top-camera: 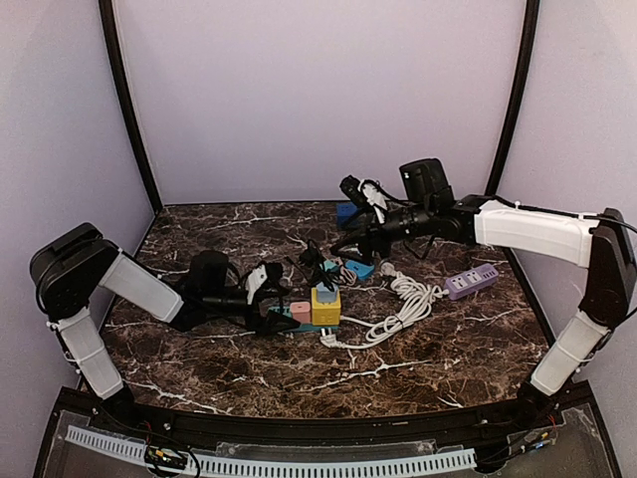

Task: Insert the plug
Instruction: Insert the plug into the socket, then pick up the plug from the center of the board.

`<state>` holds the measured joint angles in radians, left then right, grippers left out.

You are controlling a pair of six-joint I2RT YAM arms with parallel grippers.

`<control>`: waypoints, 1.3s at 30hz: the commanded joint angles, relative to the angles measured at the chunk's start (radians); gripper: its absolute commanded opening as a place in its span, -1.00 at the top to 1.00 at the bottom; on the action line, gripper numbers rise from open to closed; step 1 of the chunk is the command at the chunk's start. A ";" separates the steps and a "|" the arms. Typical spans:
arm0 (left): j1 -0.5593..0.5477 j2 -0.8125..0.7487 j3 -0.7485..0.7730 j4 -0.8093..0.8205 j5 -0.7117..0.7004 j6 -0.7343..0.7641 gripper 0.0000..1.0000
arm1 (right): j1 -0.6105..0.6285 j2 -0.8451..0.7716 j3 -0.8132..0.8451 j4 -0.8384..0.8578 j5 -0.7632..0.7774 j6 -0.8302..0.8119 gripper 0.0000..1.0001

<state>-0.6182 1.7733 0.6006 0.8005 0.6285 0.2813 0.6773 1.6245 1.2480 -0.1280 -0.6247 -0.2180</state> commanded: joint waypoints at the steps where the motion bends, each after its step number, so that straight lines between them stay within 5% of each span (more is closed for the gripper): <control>1: -0.002 -0.103 -0.029 -0.068 0.032 -0.002 -0.67 | -0.037 -0.006 0.028 -0.009 0.221 0.126 -0.71; 9: 0.000 -0.261 -0.029 -0.205 -0.216 -0.192 -0.69 | -0.169 0.147 0.158 -0.127 0.500 0.386 -0.68; 19: 0.000 -0.348 -0.102 -0.243 -0.695 -0.255 -0.69 | -0.188 0.432 0.420 -0.225 0.546 0.297 -0.62; 23: -0.002 -0.387 -0.149 -0.227 -0.653 -0.266 -0.68 | -0.197 0.543 0.527 -0.282 0.300 -0.024 -0.62; 28: -0.005 -0.435 -0.199 -0.195 -0.639 -0.248 -0.66 | -0.241 0.667 0.715 -0.479 0.215 -0.292 -0.60; 39: -0.008 -0.432 -0.226 -0.166 -0.589 -0.245 -0.65 | -0.262 0.838 0.881 -0.664 0.169 -0.450 -0.30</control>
<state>-0.6205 1.3453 0.3859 0.6060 0.0113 0.0334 0.4053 2.4329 2.1132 -0.7143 -0.4187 -0.5938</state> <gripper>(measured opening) 0.826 0.656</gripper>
